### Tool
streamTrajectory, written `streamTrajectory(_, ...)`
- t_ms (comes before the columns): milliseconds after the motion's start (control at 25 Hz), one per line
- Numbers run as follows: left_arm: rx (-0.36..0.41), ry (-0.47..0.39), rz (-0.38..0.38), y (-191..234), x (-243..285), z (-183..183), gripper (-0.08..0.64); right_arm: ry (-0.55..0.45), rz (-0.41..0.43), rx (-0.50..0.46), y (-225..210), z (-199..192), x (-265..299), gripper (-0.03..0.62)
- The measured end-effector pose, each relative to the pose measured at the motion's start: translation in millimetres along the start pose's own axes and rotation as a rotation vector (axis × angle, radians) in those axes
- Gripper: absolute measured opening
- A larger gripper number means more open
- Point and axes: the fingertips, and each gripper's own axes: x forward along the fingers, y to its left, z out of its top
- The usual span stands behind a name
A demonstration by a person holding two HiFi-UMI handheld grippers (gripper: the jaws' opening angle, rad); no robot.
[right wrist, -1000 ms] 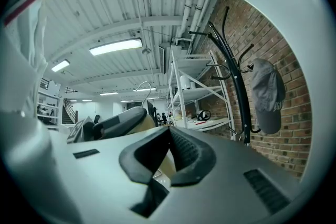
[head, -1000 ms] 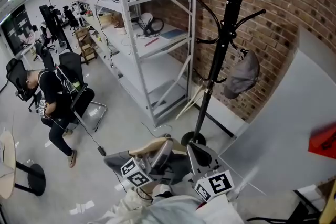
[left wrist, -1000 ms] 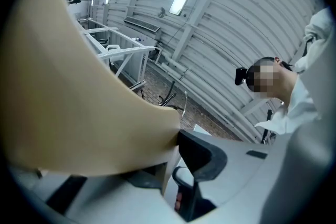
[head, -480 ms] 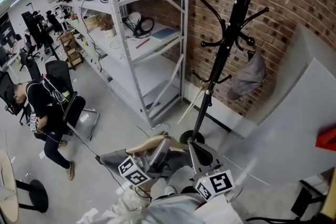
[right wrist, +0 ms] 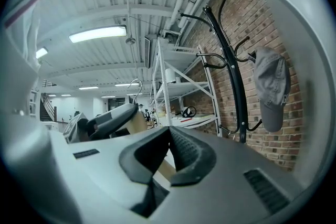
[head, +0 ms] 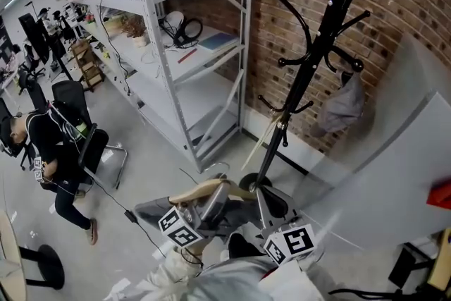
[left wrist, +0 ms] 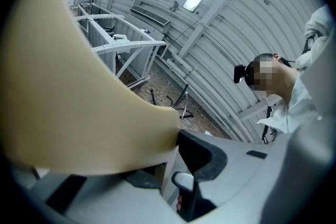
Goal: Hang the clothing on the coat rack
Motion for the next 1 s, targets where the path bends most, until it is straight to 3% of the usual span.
streamTrajectory(360, -0.046, 0.016, -0.027, 38.2, 36.6, -3.3, 0.101, -0.003, -0.011, -0.001, -30.1, 2.6, 45.9, 0.025)
streamTrajectory(560, -0.066, 0.027, -0.035, 66.6, 63.7, -5.9, 0.101, -0.059, -0.023, -0.002, -59.4, 13.6, 72.5, 0.023)
streamTrajectory(1000, -0.065, 0.061, -0.078, 115.3, 131.6, -10.3, 0.101, -0.058, -0.055, -0.003, -123.4, 28.2, 123.2, 0.023)
